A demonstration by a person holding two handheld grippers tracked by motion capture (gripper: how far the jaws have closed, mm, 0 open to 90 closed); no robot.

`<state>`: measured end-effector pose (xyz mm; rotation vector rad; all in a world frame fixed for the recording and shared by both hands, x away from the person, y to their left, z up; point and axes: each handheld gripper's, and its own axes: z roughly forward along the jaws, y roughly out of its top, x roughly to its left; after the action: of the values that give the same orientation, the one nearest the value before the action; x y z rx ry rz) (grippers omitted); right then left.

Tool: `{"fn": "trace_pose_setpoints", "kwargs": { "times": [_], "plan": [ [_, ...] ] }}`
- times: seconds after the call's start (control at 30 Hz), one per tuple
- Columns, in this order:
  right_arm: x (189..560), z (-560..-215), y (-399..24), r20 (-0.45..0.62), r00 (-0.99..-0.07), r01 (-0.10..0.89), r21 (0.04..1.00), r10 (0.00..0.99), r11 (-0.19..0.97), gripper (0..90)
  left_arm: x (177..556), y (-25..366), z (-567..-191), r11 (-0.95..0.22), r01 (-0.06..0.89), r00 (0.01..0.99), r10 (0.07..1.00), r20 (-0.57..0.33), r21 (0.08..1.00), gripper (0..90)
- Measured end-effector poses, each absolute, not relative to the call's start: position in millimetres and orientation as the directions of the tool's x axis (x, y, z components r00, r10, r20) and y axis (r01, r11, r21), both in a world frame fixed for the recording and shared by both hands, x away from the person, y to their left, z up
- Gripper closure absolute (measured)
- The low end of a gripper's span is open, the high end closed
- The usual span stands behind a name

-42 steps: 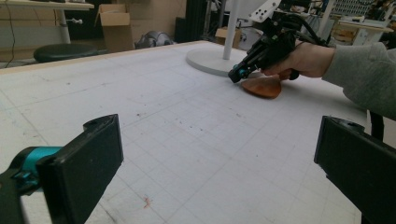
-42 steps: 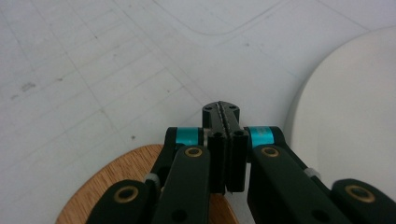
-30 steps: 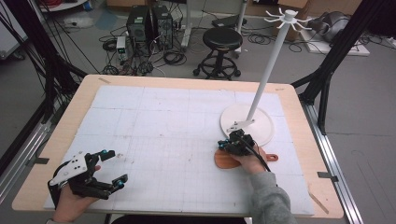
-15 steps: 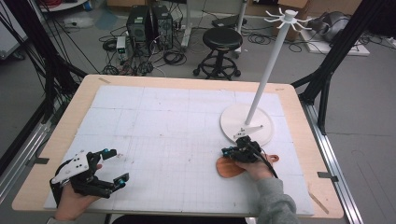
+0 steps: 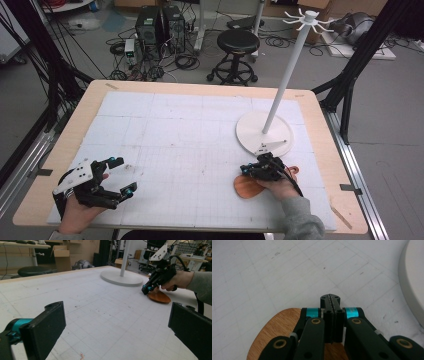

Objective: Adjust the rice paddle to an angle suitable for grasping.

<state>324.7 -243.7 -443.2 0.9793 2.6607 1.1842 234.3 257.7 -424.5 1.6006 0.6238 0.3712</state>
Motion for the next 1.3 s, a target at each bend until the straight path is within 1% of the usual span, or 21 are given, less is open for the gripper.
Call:
{"fn": "trace_pose_setpoints", "kwargs": {
  "times": [0.13, 0.53, 0.73, 0.83, 1.3],
  "plan": [
    [314.9, -441.4, -246.6, 0.112, -0.821, 0.469, 0.691, 0.56, 0.55, 90.0, 235.5, 256.8, -424.3, -0.034, 0.179, 0.8, 0.587, -0.126, 0.983, 1.8],
    [300.1, -444.0, -263.0, 0.152, -0.823, 0.479, 0.704, 0.547, 0.524, 90.0, 237.4, 253.9, -424.7, -0.037, 0.182, 0.805, 0.579, -0.128, 0.983, 1.8],
    [280.3, -443.1, -270.4, 0.089, -0.843, 0.428, 0.709, 0.531, 0.56, 90.0, 237.9, 252.6, -423.6, -0.04, 0.172, 0.808, 0.578, -0.117, 0.984, 1.8],
    [275.2, -443.2, -274.0, 0.082, -0.844, 0.422, 0.712, 0.53, 0.562, 90.0, 238.7, 252.0, -423.6, -0.037, 0.174, 0.807, 0.578, -0.121, 0.984, 1.8],
    [253.8, -445.5, -302.4, 0.145, -0.833, 0.459, 0.721, 0.534, 0.519, 90.0, 240.9, 249.0, -421.7, -0.04, 0.171, 0.815, 0.568, -0.118, 0.984, 1.8]
  ]
}}
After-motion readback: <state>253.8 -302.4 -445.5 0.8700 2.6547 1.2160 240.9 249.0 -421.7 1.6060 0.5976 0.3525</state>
